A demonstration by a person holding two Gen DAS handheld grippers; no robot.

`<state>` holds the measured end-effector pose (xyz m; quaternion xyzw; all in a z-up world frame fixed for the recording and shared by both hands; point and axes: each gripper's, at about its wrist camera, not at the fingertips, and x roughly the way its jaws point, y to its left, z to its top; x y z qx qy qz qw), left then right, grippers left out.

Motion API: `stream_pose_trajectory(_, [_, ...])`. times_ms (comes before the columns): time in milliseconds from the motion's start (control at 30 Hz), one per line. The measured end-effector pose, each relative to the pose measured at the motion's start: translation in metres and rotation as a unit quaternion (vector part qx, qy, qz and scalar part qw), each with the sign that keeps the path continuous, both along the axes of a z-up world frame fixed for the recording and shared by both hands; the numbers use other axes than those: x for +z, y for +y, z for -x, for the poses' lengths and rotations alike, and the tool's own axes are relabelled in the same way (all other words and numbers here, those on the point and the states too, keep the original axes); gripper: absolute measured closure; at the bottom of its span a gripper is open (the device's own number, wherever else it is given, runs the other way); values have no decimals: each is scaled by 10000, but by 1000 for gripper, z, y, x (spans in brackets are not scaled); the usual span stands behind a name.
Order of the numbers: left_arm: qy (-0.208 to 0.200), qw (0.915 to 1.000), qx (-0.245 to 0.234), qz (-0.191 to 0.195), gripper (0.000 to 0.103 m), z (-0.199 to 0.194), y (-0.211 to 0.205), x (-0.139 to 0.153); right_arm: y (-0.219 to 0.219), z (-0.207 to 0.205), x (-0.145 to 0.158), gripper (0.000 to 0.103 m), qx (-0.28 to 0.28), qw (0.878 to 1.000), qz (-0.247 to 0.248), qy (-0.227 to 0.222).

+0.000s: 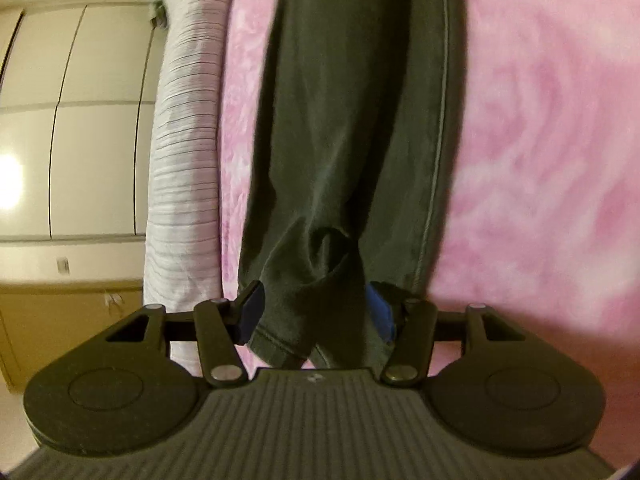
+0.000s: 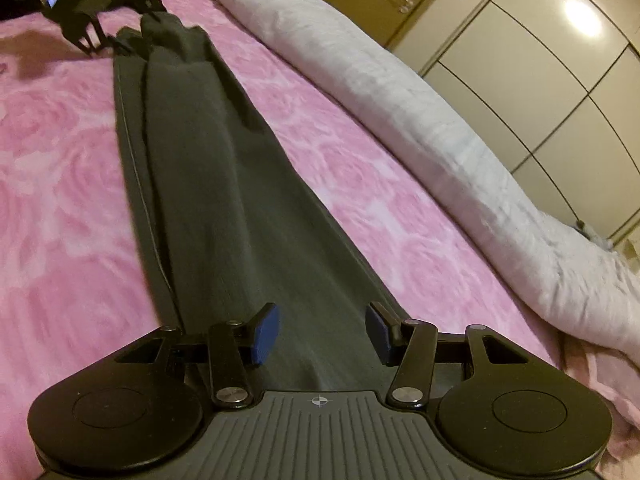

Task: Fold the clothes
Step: 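Open both grippers and lay the folded jeans strip flat on the bed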

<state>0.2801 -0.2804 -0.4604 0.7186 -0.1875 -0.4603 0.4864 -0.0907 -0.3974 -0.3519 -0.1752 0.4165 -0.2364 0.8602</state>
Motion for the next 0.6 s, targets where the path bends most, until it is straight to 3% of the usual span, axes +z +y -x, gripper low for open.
stream_pose_trajectory(33, [-169,9998,-51,-41,68,-4,-4,-6,2,-5,-1,51,59,10000,38,-35])
stream_pose_trajectory(67, [-309,9994,-53,-115,89,-9,-7,-10,4,-11,-1,51,117,9999,77,-70])
stream_pose_trajectory(100, [-316,9994,-91,-130,92,-15,-6,-9,6,-16,-2,51,176,9997,115,-105])
stream_pose_trajectory(200, [-243,9996,83,92,94,-38,1,1,23,-30,-6,51,488,9984,292,-8])
stream_pose_trajectory(333, [414,9947,847,410,91,-66,7,18,37,-42,-10,51,767,9964,361,2])
stream_pose_trajectory(433, [531,9936,913,397,88,-61,14,21,48,-51,-13,51,913,9954,304,-5])
stream_pose_trajectory(500, [576,9941,814,429,75,-54,18,25,57,-57,-15,51,1052,9940,306,36])
stream_pose_trajectory(600, [652,9940,657,577,73,-44,18,34,60,-60,-15,51,1165,9927,293,48])
